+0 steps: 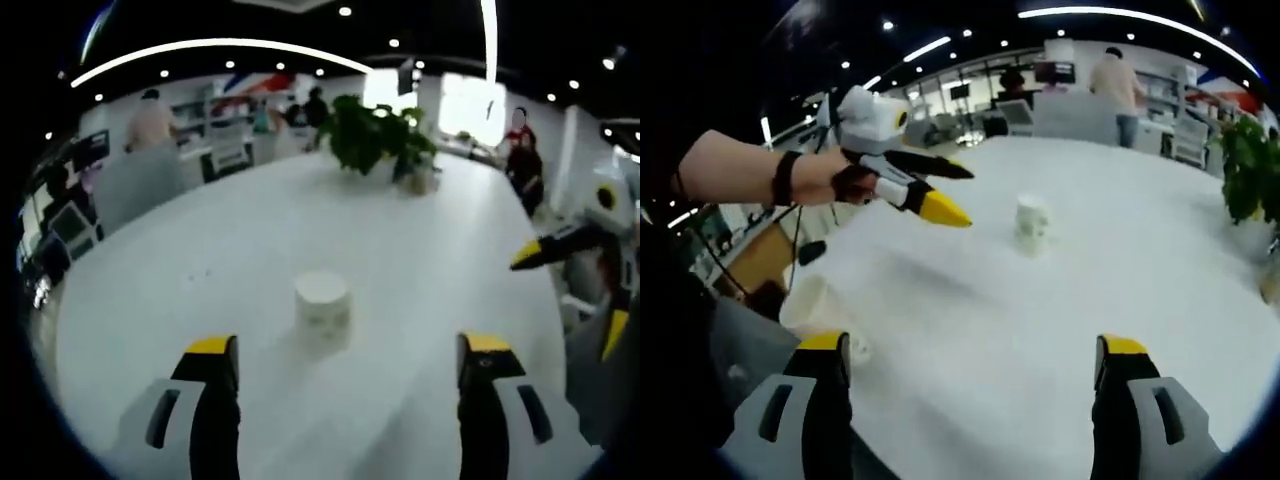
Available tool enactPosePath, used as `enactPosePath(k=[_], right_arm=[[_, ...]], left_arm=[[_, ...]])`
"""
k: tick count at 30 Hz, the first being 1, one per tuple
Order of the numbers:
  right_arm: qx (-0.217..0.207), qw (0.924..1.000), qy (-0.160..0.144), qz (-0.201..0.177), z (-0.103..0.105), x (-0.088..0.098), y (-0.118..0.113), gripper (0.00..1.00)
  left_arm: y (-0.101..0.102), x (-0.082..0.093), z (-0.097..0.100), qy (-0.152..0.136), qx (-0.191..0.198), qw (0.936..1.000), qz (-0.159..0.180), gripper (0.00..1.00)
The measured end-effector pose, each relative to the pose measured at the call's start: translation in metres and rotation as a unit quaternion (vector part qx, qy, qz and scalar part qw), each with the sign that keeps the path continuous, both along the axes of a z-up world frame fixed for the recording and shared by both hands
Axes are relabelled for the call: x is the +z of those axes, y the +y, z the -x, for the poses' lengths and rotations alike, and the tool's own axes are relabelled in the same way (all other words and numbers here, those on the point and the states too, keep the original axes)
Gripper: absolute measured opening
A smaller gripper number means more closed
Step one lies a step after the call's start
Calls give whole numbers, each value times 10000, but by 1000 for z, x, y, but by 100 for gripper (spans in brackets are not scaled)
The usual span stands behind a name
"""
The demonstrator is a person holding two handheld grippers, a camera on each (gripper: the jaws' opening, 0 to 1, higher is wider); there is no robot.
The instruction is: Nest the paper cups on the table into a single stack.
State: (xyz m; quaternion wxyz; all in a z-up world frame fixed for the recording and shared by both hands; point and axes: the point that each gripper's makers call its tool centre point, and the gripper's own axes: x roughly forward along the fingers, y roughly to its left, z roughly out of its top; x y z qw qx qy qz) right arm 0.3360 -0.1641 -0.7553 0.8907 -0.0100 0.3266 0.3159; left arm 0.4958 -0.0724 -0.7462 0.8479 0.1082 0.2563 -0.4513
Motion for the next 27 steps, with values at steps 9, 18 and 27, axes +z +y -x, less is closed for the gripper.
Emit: enactPosePath(k=[9,18,27], right_arm=[[-31,9999,71,-74,0,-3,-3,100],[-29,9999,122,-105,-1,-5,-9,100],[-81,9997,171,-178,-2,-8,-14,100]], left_arm=[[-8,-13,-21,95,-34,9999,-62,89],[-22,-22,-28,166,-94,9997,-136,84],[-36,-28,-40,137,-209,9995,-200,78]])
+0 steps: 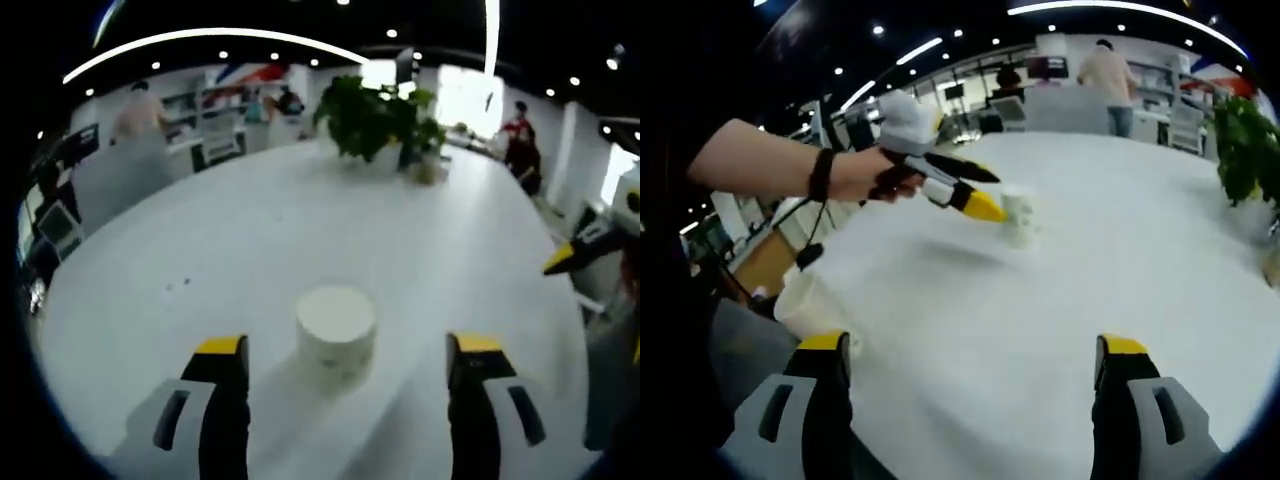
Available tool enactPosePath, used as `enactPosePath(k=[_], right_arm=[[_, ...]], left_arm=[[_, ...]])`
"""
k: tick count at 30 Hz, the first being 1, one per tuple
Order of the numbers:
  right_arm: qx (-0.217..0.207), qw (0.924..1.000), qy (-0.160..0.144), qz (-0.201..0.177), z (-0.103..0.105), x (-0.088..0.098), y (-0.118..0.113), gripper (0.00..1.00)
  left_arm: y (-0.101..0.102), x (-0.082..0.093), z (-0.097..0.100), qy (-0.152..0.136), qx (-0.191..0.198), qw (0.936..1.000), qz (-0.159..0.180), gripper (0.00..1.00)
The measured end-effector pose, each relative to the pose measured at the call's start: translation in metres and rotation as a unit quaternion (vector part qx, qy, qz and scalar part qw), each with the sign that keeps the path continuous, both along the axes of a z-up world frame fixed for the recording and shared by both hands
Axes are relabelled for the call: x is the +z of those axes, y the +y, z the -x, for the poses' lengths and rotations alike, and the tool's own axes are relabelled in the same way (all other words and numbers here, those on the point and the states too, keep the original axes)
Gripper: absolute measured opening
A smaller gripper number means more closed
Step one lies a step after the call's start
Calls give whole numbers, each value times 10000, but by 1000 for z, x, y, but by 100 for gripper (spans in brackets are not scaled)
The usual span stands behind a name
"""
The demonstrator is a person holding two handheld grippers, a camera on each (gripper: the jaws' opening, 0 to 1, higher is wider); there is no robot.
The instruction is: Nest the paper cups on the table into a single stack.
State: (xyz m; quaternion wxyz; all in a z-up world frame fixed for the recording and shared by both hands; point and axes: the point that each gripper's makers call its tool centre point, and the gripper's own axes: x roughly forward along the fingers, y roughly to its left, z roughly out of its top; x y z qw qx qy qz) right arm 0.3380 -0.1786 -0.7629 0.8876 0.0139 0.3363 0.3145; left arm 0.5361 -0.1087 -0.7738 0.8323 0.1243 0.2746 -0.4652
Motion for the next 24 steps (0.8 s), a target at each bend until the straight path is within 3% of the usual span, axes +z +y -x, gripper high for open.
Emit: enactPosePath(k=[15,24], right_arm=[[-25,9998,133,-130,7,-7,-4,100],[-66,9998,84,-154,4,-6,-7,100]], left_arm=[[-16,-9,-11,-26,-138,9998,-114,73],[-22,-14,-15,12,-210,9996,-178,62]])
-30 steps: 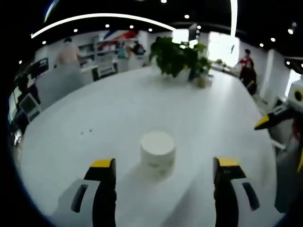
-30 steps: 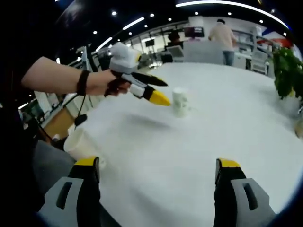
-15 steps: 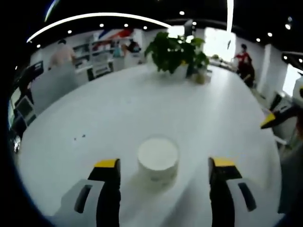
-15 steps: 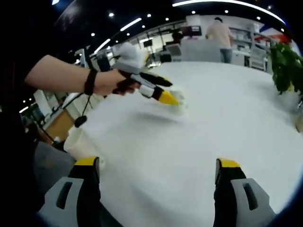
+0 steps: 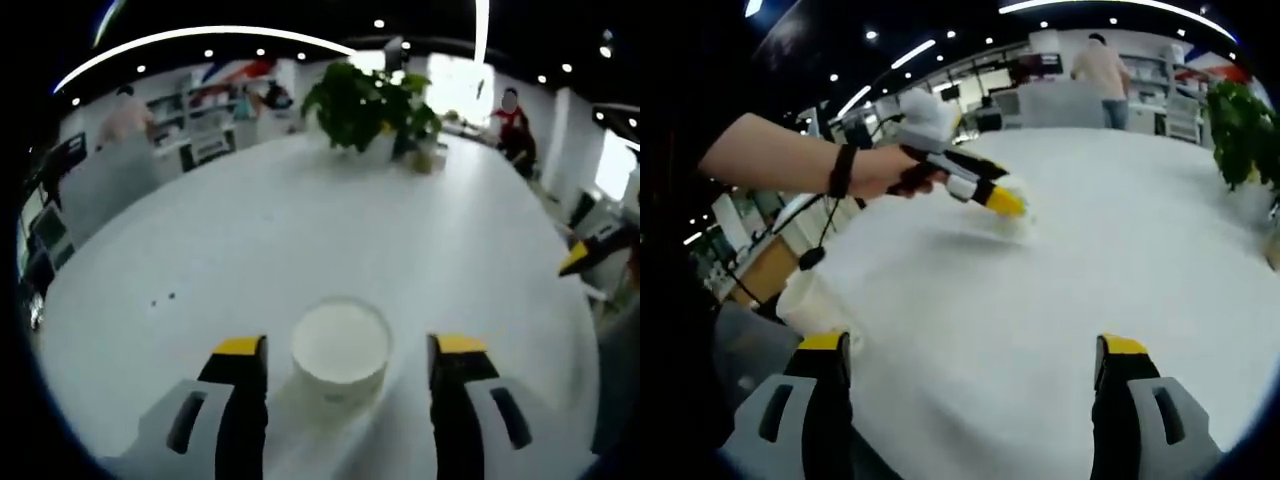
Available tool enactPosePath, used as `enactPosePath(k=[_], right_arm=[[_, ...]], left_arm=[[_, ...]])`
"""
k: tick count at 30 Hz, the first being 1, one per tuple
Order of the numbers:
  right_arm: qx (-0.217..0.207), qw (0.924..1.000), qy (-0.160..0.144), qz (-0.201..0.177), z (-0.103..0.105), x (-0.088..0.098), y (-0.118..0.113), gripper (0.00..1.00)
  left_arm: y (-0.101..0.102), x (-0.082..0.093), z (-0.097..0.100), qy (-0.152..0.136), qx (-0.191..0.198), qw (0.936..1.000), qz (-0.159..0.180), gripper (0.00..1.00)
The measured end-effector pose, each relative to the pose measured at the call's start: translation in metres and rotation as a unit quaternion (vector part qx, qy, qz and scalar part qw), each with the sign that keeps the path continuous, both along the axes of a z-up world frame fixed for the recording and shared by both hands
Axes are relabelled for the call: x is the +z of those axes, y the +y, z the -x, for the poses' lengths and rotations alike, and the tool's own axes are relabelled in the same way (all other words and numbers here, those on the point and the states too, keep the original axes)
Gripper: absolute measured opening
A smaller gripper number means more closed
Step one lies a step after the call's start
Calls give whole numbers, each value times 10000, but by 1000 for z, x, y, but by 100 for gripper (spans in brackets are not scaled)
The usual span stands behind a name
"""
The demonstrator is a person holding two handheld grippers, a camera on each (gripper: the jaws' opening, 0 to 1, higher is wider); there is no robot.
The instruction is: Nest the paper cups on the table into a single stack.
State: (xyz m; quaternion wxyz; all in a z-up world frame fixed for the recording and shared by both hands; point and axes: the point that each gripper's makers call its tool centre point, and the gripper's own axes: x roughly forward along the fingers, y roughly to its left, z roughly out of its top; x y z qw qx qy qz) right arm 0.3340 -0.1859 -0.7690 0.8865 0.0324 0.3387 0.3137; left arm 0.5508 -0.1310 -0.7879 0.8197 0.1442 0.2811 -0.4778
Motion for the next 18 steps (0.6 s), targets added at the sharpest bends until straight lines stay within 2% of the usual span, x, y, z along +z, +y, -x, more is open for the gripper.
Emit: enactPosePath(k=[4,8,13,15,18], right_arm=[[-30,10000,0,-32,-1,0,-1,100],[-34,10000,23,-49,1,-1,-2,100],[-70,9999,33,-95,0,-1,-3,100],[-74,9999,41,-91,0,-1,-3,100],[-68,9999,29,-91,0,0,-2,100]], left_arm=[[-5,2,-3,-64,-7,10000,46,54],[-7,-2,-3,-21,-54,10000,-12,54],[-9,-1,-3,-59,-126,9999,-7,47],[-9,-2,-3,-109,-194,9997,-62,41],[-10,0,-2,-220,-318,9992,-90,40]])
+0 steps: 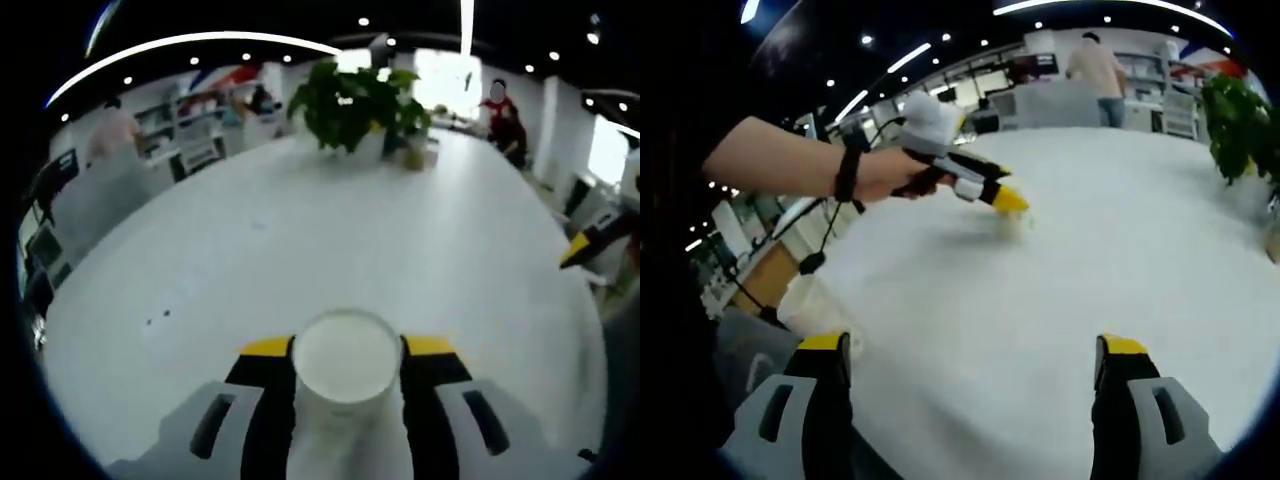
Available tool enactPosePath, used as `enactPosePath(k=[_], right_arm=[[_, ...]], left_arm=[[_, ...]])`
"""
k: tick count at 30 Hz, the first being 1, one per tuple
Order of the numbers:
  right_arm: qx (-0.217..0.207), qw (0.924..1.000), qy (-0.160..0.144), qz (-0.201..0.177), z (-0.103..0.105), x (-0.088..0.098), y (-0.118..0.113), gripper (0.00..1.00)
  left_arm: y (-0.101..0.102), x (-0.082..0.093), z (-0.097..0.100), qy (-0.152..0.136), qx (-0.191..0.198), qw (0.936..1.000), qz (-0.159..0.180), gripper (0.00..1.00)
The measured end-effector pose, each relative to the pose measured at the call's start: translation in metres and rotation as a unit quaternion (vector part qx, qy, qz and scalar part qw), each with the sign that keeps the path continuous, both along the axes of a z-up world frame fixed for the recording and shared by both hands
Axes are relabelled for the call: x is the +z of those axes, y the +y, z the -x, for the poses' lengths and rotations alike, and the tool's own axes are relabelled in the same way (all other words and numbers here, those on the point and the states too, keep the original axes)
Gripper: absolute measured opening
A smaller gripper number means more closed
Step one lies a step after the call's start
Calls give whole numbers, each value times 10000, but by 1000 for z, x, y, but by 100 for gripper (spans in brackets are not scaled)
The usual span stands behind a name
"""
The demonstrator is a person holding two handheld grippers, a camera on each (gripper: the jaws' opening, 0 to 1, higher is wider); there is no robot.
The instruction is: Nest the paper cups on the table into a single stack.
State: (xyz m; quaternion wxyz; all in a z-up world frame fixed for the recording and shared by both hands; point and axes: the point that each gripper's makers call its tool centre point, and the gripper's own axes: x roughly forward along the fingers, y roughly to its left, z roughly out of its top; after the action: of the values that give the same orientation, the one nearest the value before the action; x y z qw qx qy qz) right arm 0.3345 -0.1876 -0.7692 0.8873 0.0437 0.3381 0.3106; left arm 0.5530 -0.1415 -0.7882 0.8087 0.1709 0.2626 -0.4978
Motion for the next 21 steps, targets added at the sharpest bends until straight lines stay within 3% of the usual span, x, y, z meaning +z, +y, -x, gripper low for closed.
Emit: enactPosePath(k=[10,21], right_arm=[[10,10000,-24,-28,0,2,2,100],[-45,10000,-34,-10,10,7,0,100]], left_arm=[[0,8,5,1,-108,9999,31,40],[-5,25,23,93,-155,9997,156,40]])
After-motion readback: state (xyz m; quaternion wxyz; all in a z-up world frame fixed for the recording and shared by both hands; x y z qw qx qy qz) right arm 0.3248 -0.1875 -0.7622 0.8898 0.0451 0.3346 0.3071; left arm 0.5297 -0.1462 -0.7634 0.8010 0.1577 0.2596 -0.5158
